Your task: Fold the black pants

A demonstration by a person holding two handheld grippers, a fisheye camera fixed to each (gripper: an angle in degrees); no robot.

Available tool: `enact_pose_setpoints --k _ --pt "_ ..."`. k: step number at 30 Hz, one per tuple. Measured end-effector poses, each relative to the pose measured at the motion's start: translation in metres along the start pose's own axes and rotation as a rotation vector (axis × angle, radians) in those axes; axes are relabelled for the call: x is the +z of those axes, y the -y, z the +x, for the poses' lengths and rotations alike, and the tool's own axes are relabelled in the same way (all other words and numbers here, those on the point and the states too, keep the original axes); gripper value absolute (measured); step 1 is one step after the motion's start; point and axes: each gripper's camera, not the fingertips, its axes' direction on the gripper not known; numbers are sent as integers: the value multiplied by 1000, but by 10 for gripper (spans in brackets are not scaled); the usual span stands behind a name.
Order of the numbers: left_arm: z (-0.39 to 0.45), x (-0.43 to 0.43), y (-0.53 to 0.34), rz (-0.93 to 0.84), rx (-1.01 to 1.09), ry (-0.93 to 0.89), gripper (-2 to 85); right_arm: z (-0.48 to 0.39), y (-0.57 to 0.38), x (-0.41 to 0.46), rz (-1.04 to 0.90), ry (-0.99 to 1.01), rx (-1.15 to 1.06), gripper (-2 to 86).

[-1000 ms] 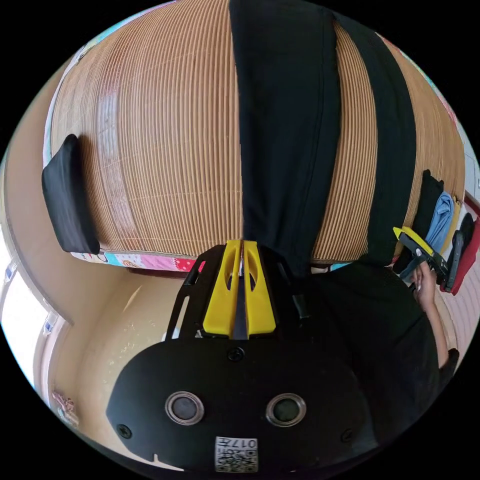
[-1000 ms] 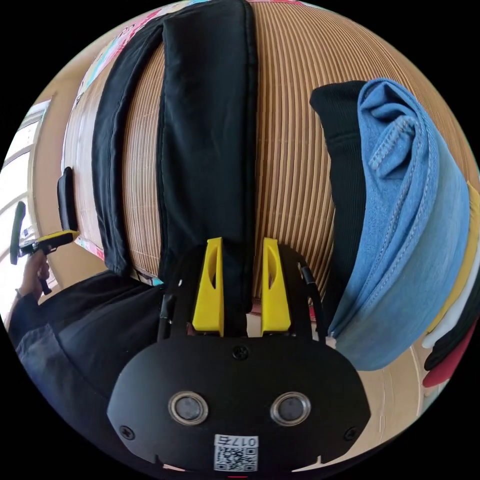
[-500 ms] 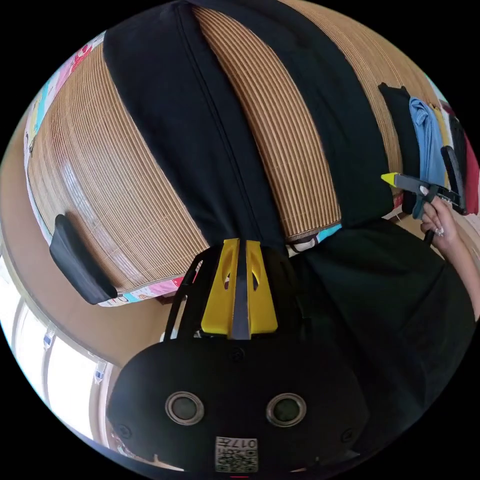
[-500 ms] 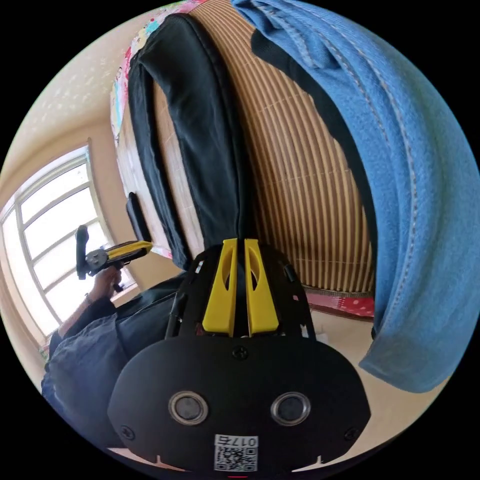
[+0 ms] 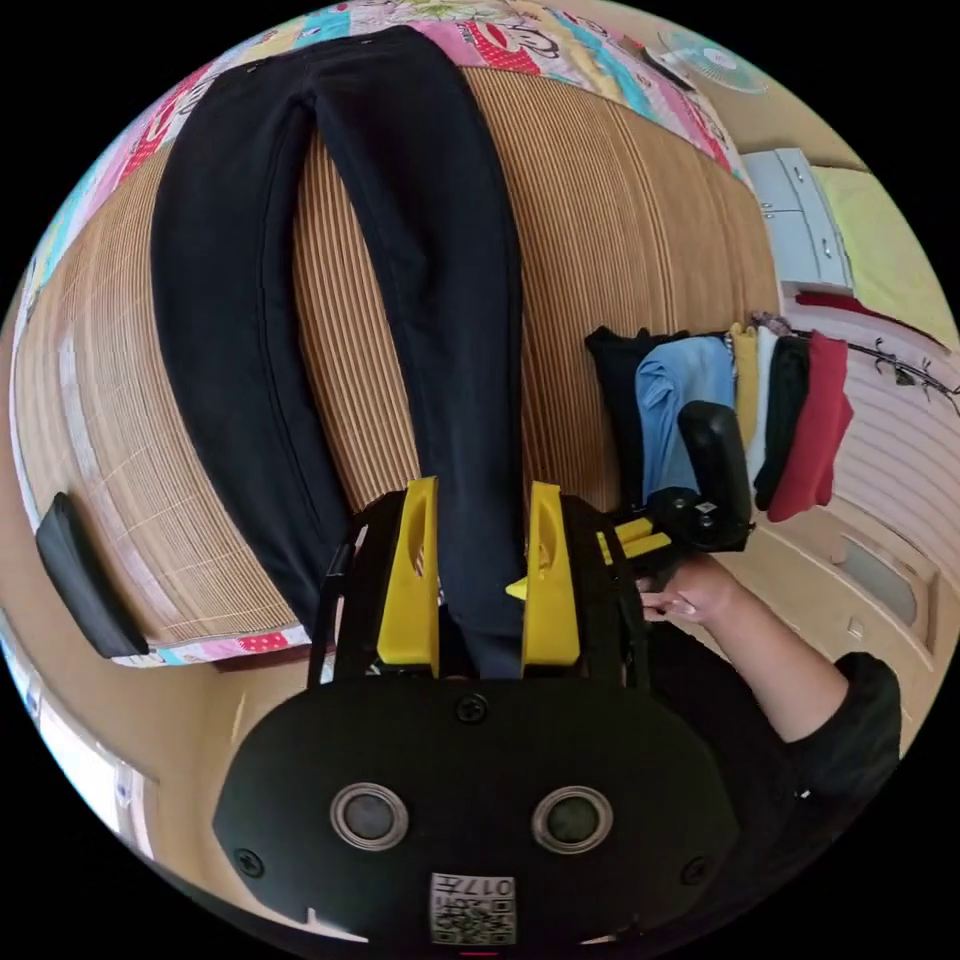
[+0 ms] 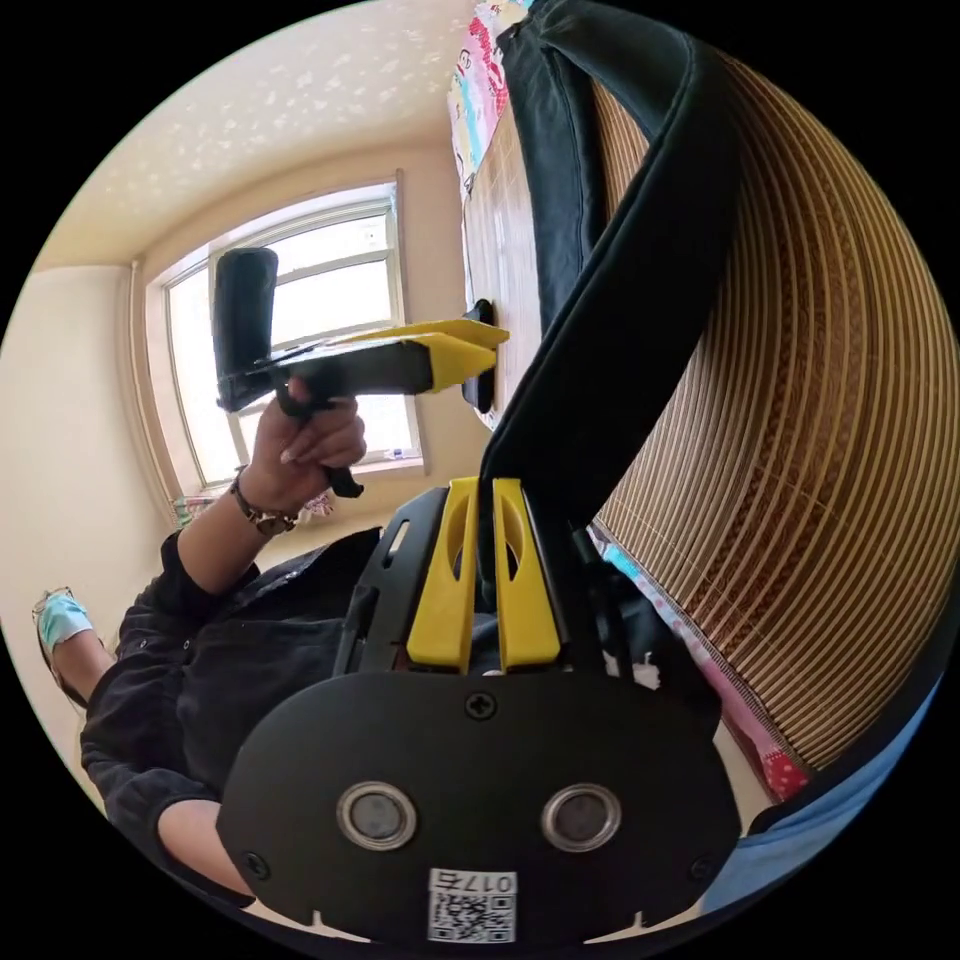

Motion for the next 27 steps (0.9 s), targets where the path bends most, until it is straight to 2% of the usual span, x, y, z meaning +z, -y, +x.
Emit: enact_pose_setpoints --k 2,4,6,9,14,20,24,27 --pt "12 17 -12 6 45 54 121 10 -22 -7 41 -16 37 33" --pt "12 37 -21 -15 42 23 114 24 -39 -15 83 30 82 34" --pt "-9 51 -23 -54 -92 -141 104 38 -47 -20 52 64 132 34" --pt "-29 53 -19 -100 -137 -262 109 40 -54 -31 26 52 119 34" --pt "-43 42 -22 -83 -114 -217 134 41 -63 -42 30 97 49 32" --pt "-50 41 -25 -104 -123 -215 119 42 -62 -43 -26 168 -32 31" --pt "-43 42 -28 -135 -47 -121 60 36 -56 -37 -95 80 -51 28" --pt "-52 43 -36 -128 -13 -141 50 35 -52 -33 -148 -9 -34 26"
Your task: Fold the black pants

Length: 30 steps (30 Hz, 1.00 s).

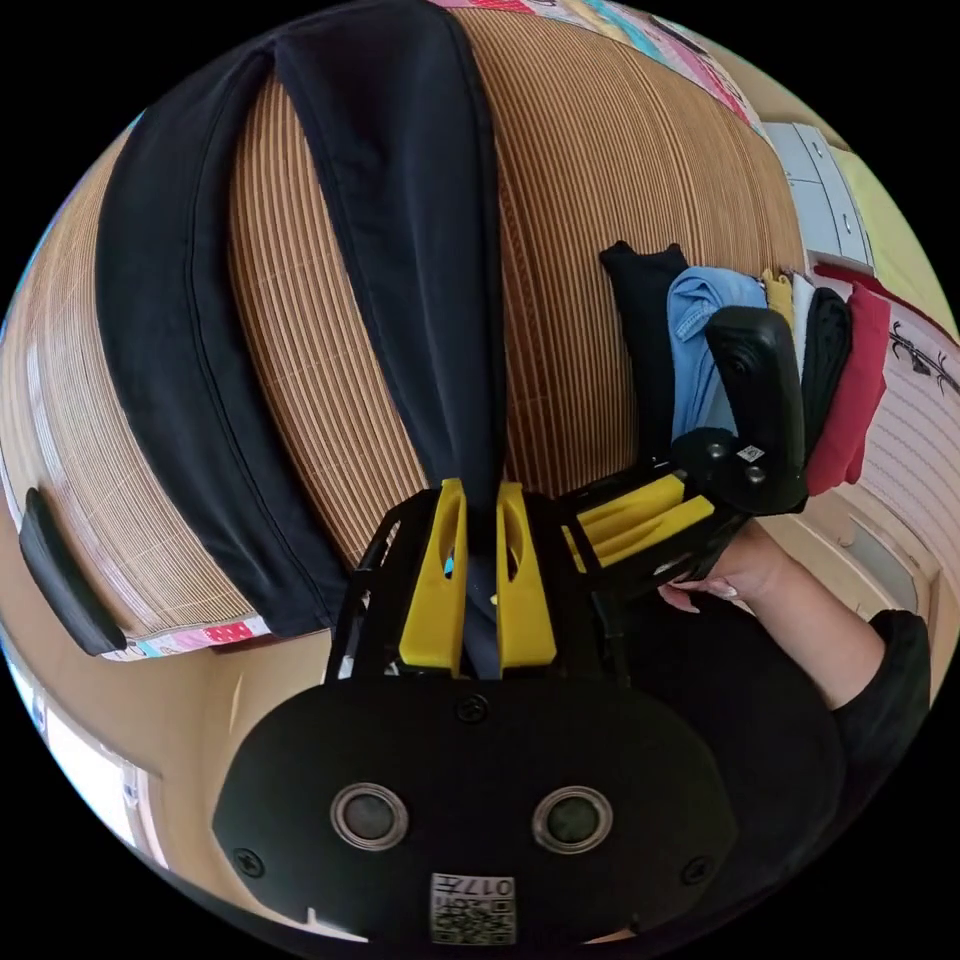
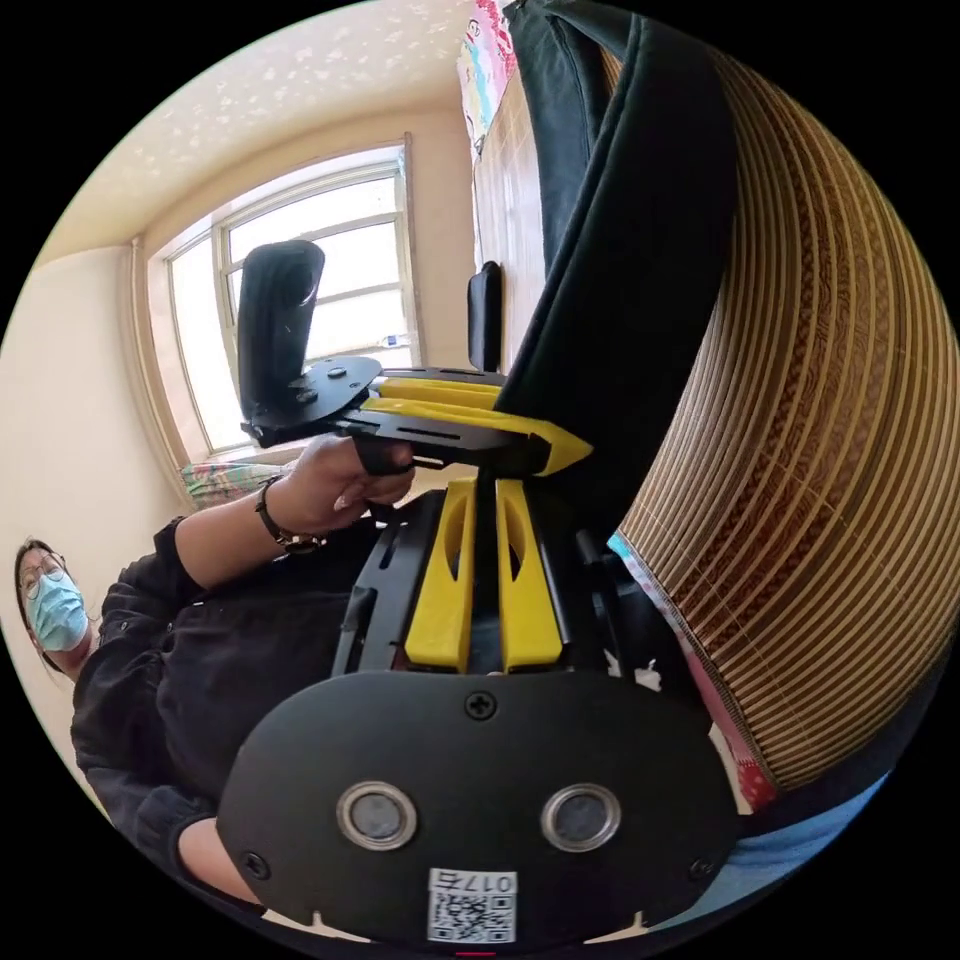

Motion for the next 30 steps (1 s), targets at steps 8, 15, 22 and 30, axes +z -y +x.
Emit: enact_pose_setpoints --k 8,15,22,30 --pt "-99 -26 -41 167 -6 -558 42 -1 24 -17 -167 -65 -50 25" --pt "-233 -47 -115 489 -23 -1056 42 26 37 -66 55 39 39 22" --pt "-320 -10 -169 578 -286 -1035 43 72 68 -79 287 231 190 30" --pt "-348 14 -166 527 -291 -866 38 102 174 -105 427 149 309 87"
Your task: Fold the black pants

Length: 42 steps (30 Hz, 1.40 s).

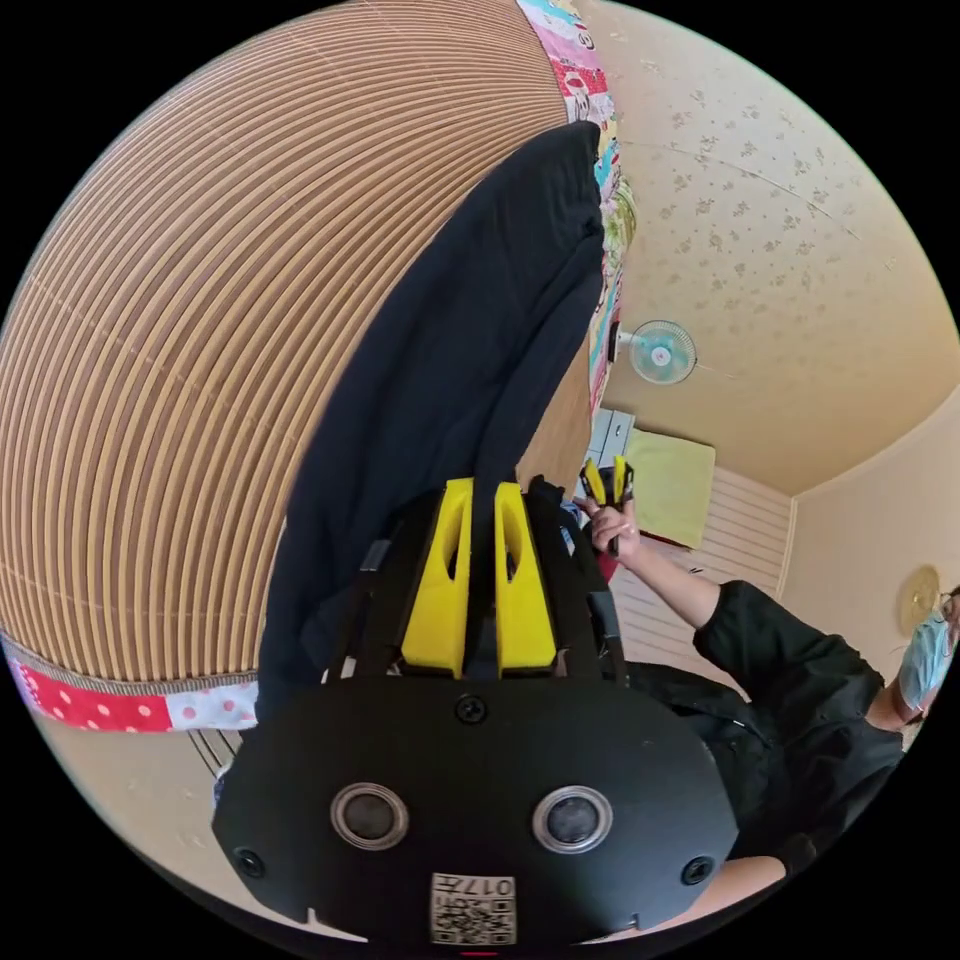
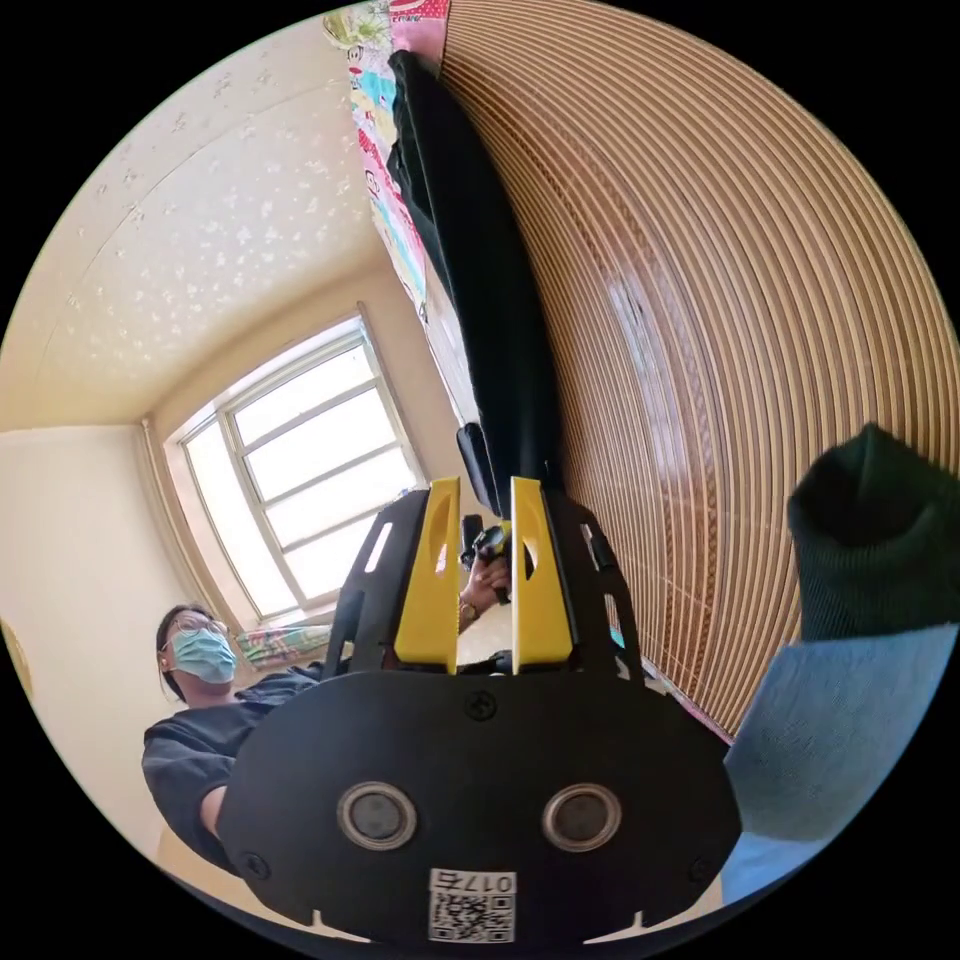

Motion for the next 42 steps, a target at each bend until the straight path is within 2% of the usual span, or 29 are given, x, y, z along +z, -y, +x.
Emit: enact_pose_setpoints --k 6,10,12,17,23,26,31,34,38,42 --pt "-8 9 -9 42 146 152 25 -47 134 18 267 -126 -84 128" --pt "-18 4 -28 126 242 129 17 -89 225 40 520 -207 -141 141" --pt "-25 0 -36 160 271 94 13 -106 264 57 586 -252 -158 145" --pt "-46 -9 -45 208 333 -14 9 -145 371 137 568 -674 -237 164" --pt "-58 -23 -49 217 365 -118 7 -126 449 222 526 -950 -253 150" --pt "-56 -30 -52 225 367 -124 8 -116 466 258 552 -1125 -229 127" --pt "-47 -43 -54 234 344 -109 12 -109 470 303 624 -1231 -224 65" --pt "-33 -53 -56 220 311 -66 17 -131 474 347 642 -1442 -254 50" --pt "-14 -75 -66 189 154 -231 28 -174 483 436 648 -1681 -391 43" --pt "16 -99 -92 175 79 -370 36 -191 489 525 620 -1798 -563 43"
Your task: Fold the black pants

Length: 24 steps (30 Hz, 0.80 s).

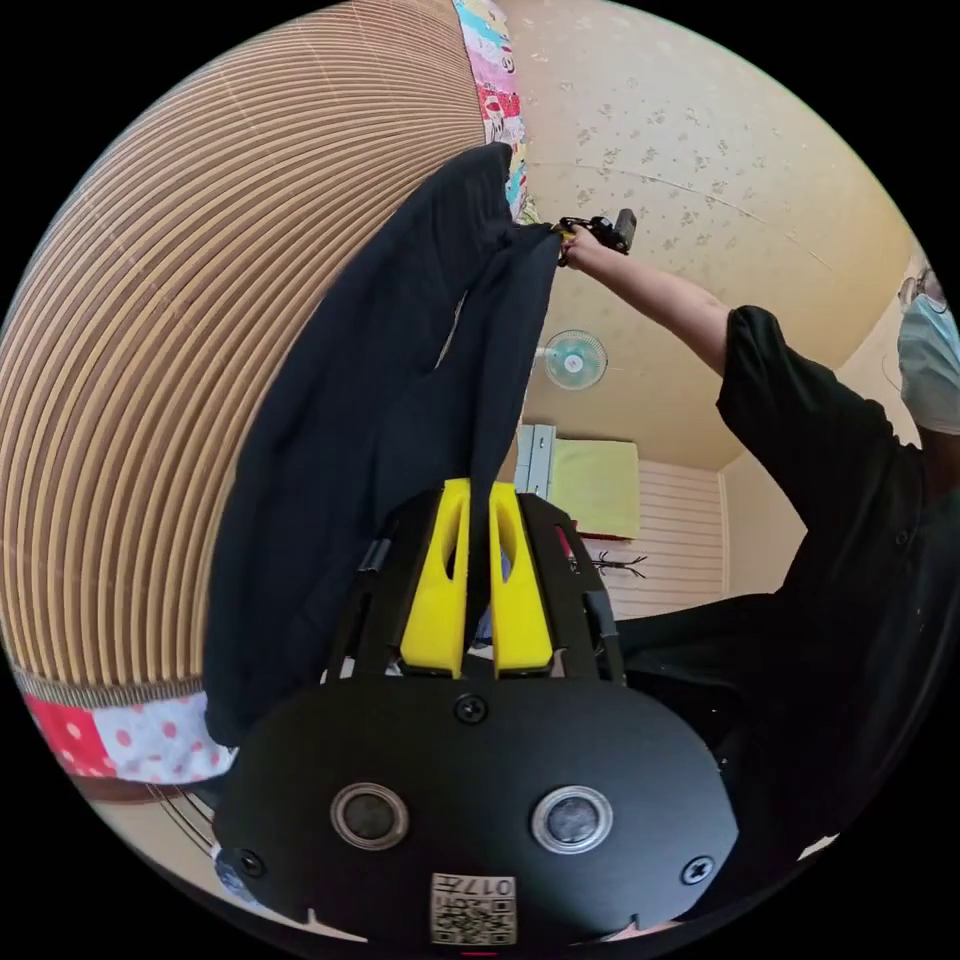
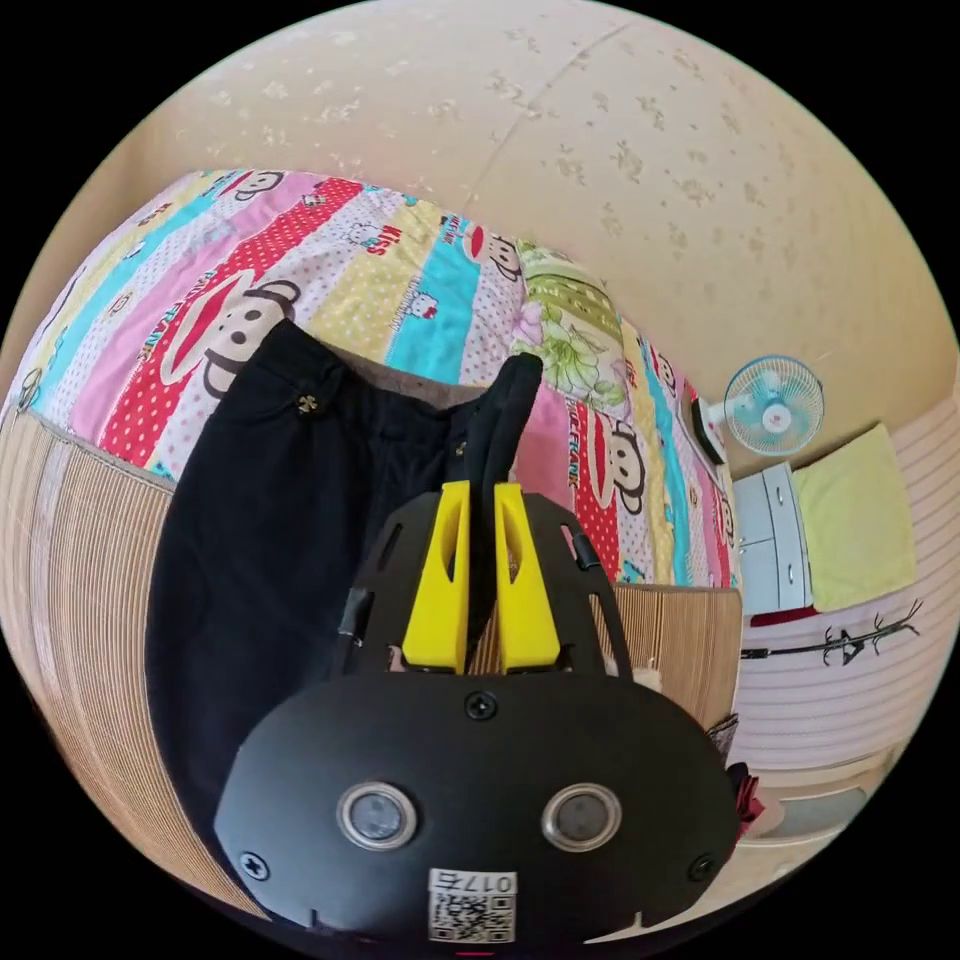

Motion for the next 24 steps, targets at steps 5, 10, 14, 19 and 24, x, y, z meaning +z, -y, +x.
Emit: enact_pose_setpoints --k 5,10,14,19,24 --pt "4 -39 -10 118 -151 7 39 -113 5 -6 53 79 -106 47" --pt "-30 -51 -3 66 -140 107 39 -178 -10 22 10 238 -213 65" --pt "-40 -60 -4 106 -120 111 40 -180 -21 18 66 298 -228 89" --pt "-27 -54 4 67 -109 167 41 -124 -52 -10 114 506 -264 81" --pt "-13 -50 12 21 -81 214 45 -61 -159 -37 92 608 -409 85"
